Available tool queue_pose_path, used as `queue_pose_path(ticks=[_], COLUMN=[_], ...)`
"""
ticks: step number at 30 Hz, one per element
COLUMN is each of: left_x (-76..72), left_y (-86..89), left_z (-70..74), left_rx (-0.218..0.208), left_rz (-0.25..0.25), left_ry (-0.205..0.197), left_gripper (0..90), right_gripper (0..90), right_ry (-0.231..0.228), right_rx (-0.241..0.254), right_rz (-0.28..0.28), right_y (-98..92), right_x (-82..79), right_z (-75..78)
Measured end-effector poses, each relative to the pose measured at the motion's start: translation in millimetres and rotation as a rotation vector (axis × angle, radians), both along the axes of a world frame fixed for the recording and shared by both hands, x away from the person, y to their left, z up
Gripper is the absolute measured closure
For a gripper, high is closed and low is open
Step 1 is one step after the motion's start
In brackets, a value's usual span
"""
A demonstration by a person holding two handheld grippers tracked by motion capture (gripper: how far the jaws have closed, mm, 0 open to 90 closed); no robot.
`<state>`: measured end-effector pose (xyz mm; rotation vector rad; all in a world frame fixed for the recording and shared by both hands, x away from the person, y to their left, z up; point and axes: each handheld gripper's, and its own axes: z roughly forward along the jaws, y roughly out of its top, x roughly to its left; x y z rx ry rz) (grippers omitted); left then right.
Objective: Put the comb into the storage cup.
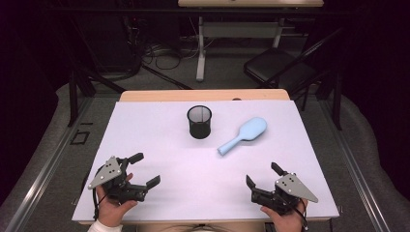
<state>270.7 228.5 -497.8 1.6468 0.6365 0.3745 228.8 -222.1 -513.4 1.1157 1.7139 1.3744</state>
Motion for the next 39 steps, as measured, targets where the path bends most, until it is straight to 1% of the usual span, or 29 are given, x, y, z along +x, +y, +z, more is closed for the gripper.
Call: queue_pose_path(ticks=[3, 4, 5, 6, 8, 11, 12, 14, 15, 16, 17, 18, 20, 23, 24, 25, 27, 28, 29, 30, 32, 33, 35, 36, 37, 38, 39], left_x=[2.6, 3.0, 3.0, 3.2, 2.7, 2.5, 2.4, 2.1, 2.6, 2.7, 2.7, 2.9, 3.0, 2.3, 1.3, 1.3, -0.6, -1.9, -2.7, -3.3, -3.9, -4.1, -4.9, -5.4, -5.9, -6.1, -5.8], left_y=[-0.7, -1.0, -1.0, -0.9, -0.2, 0.9, 1.8, 1.8, 2.9, 2.6, 1.8, 1.4, 1.3, 1.5, 1.3, 1.3, 1.0, 0.6, 0.5, 0.5, -0.1, -0.5, -1.0, -1.1, -1.3, -1.2, -1.2], left_z=[-1.1, -1.9, -1.9, -2.5, -2.6, -3.4, -4.5, -5.1, -5.2, -5.4, -5.7, -6.7, -7.7, -8.5, -9.8, -9.8, -10.4, -10.4, -10.2, -9.9, -10.3, -10.7, -11.4, -11.4, -11.4, -11.3, -11.9], left_rx=[0.007, 0.004, 0.004, 0.005, 0.009, 0.009, 0.011, 0.011, 0.016, 0.015, 0.014, 0.022, 0.028, 0.028, 0.025, 0.025, 0.028, 0.033, 0.035, 0.035, 0.027, 0.029, 0.037, 0.038, 0.037, 0.037, 0.040], left_rz=[-0.011, -0.015, -0.015, -0.015, -0.014, -0.001, 0.001, 0.007, -0.009, -0.005, 0.006, 0.003, 0.001, 0.007, 0.012, 0.012, 0.009, 0.016, 0.017, 0.019, 0.025, 0.027, 0.028, 0.029, 0.029, 0.029, 0.032], left_ry=[0.011, 0.018, 0.018, 0.019, 0.020, 0.021, 0.029, 0.028, 0.030, 0.028, 0.025, 0.030, 0.028, 0.032, 0.036, 0.036, 0.044, 0.040, 0.039, 0.038, 0.041, 0.043, 0.042, 0.042, 0.036, 0.036, 0.038], left_gripper=[0.5, 0.5, 0.5, 0.5, 0.5, 0.5, 0.5, 0.5, 0.5, 0.5, 0.5, 0.5, 0.5, 0.5, 0.5, 0.5, 0.5, 0.5, 0.5, 0.5, 0.5, 0.5, 0.5, 0.5, 0.5, 0.5, 0.5], right_gripper=[7.9, 7.9, 7.9, 7.9, 7.9, 7.9, 8.8, 12.3, 12.3, 14.2, 14.4, 14.3, 14.4, 14.9, 17.8, 17.8, 24.0, 27.0, 27.0, 29.1, 33.4, 33.4, 41.4, 41.4, 44.3, 46.7, 51.2], right_ry=[0.014, 0.021, 0.021, 0.032, 0.038, 0.038, 0.038, 0.045, 0.045, 0.046, 0.052, 0.056, 0.065, 0.068, 0.072, 0.072, 0.074, 0.073, 0.073, 0.072, 0.085, 0.085, 0.084, 0.084, 0.083, 0.089, 0.111], right_rx=[-0.002, -0.007, -0.007, -0.006, -0.001, -0.004, -0.010, -0.011, -0.011, -0.019, -0.029, -0.035, -0.039, -0.051, -0.060, -0.060, -0.051, -0.069, -0.069, -0.081, -0.108, -0.108, -0.114, -0.114, -0.116, -0.115, -0.122], right_rz=[-0.002, -0.004, -0.004, -0.008, -0.016, -0.013, -0.008, -0.011, -0.011, -0.013, -0.014, -0.010, -0.009, -0.001, 0.000, 0.000, 0.001, -0.001, -0.001, 0.000, 0.013, 0.013, 0.012, 0.012, 0.011, 0.014, 0.030], right_y=[-0.8, -0.9, -0.9, -0.6, -0.1, 0.5, 1.3, 3.2, 3.2, 3.9, 5.9, 6.5, 8.5, 9.7, 10.3, 10.3, 10.5, 10.9, 10.9, 10.8, 9.5, 9.5, 6.0, 6.0, 5.5, 4.7, 3.8], right_x=[1.0, 1.4, 1.4, 1.8, 2.5, 2.8, 3.8, 3.5, 3.5, 3.5, 3.7, 4.3, 6.0, 8.3, 10.2, 10.2, 11.5, 13.8, 13.8, 14.8, 17.5, 17.5, 17.8, 17.8, 18.4, 19.8, 23.0], right_z=[-1.1, -1.1, -1.1, -1.1, -0.4, 0.3, 0.4, 0.3, 0.3, 0.0, -0.9, -1.1, -1.6, -1.7, -1.9, -1.9, -3.5, -5.7, -5.7, -6.2, -7.4, -7.4, -7.3, -7.3, -7.1, -6.5, -4.9])
